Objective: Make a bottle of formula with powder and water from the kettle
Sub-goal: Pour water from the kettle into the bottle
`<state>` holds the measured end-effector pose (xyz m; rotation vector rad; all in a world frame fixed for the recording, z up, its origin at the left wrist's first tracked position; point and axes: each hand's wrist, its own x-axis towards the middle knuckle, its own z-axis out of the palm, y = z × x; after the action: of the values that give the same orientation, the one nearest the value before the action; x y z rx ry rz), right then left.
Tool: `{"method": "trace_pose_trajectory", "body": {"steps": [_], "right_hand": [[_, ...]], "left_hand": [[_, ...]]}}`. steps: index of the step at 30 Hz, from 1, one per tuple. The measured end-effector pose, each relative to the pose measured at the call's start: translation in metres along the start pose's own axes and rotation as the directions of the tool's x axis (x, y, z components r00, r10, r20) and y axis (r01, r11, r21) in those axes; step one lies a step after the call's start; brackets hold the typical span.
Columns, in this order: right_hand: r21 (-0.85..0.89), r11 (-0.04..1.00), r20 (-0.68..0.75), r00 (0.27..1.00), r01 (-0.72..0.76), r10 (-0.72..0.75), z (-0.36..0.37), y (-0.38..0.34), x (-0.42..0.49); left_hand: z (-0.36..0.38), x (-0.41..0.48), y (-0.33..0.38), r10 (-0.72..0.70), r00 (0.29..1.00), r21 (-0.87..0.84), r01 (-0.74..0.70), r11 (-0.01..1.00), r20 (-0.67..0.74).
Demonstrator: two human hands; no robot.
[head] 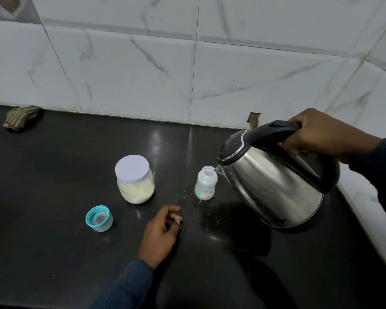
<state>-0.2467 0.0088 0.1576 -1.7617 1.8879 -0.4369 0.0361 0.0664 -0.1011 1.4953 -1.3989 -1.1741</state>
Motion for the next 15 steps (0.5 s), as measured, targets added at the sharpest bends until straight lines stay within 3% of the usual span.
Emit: {"method": "trace_pose_trajectory", "body": {"steps": [15], "right_hand": [[-0.036,0.999,0.033,0.999,0.029,-0.027,-0.0011,-0.01,0.0089]], "left_hand": [[-0.0014,-0.0014,-0.0002,0.004,1.0,-0.012,-0.004,1.0,-0.001]]}}
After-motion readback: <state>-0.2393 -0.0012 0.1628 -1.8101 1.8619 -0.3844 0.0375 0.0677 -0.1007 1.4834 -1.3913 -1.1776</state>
